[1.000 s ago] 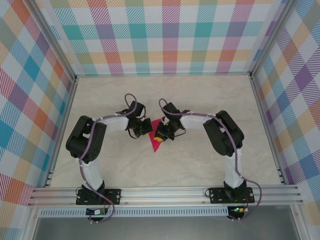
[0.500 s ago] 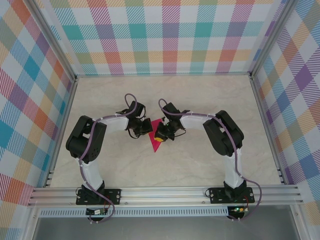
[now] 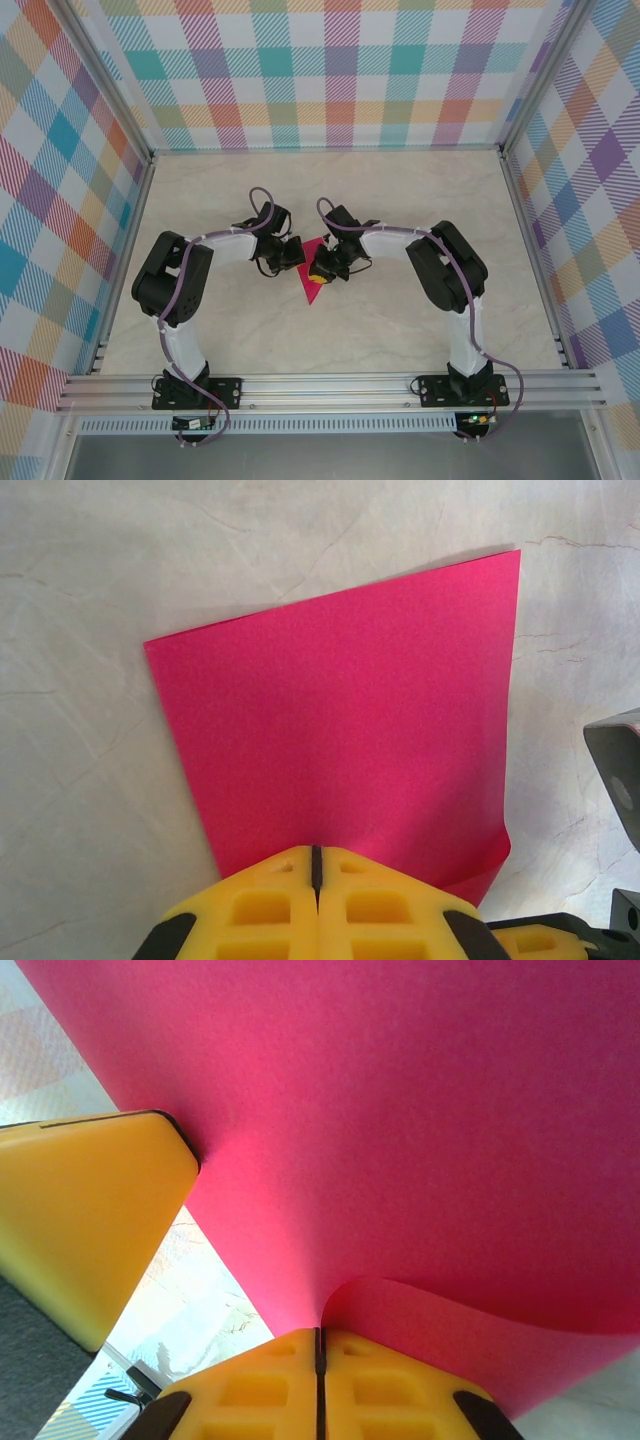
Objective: Fold a paper plane with a square sheet of paper (pick it up from the middle)
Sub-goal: Third fold the triangle at the center of the table.
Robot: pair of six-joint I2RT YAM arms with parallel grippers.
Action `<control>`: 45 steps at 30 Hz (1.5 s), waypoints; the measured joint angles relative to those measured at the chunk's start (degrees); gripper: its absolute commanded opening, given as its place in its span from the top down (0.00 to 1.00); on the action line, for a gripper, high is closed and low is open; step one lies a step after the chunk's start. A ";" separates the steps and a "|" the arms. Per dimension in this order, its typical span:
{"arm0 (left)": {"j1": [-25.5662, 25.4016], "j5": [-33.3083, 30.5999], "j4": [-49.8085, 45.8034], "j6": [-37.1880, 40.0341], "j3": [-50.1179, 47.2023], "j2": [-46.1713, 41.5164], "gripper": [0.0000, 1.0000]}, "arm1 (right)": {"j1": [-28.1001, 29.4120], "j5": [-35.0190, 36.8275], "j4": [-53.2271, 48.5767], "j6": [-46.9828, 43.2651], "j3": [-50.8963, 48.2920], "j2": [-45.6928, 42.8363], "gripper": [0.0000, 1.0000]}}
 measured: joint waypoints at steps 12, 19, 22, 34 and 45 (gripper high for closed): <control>3.61 -2.19 -3.54 -0.31 -0.02 -2.99 0.93 | 0.04 -0.74 0.42 -1.29 0.57 0.22 0.68; 8.57 -3.72 -4.39 -0.46 -0.26 -8.13 0.92 | 0.15 -1.70 1.11 -1.29 1.01 0.22 0.55; 8.72 -3.65 -4.42 -0.48 -1.18 -8.74 0.92 | 0.15 -1.86 1.22 -1.27 1.01 0.22 0.55; 8.55 4.17 -2.10 -1.55 -4.63 -8.76 0.97 | 0.13 -0.55 0.63 -1.42 0.24 0.55 0.89; 1.95 9.18 -0.87 -1.73 -6.60 -8.76 1.00 | 0.13 -0.74 0.63 -1.53 0.00 0.57 0.95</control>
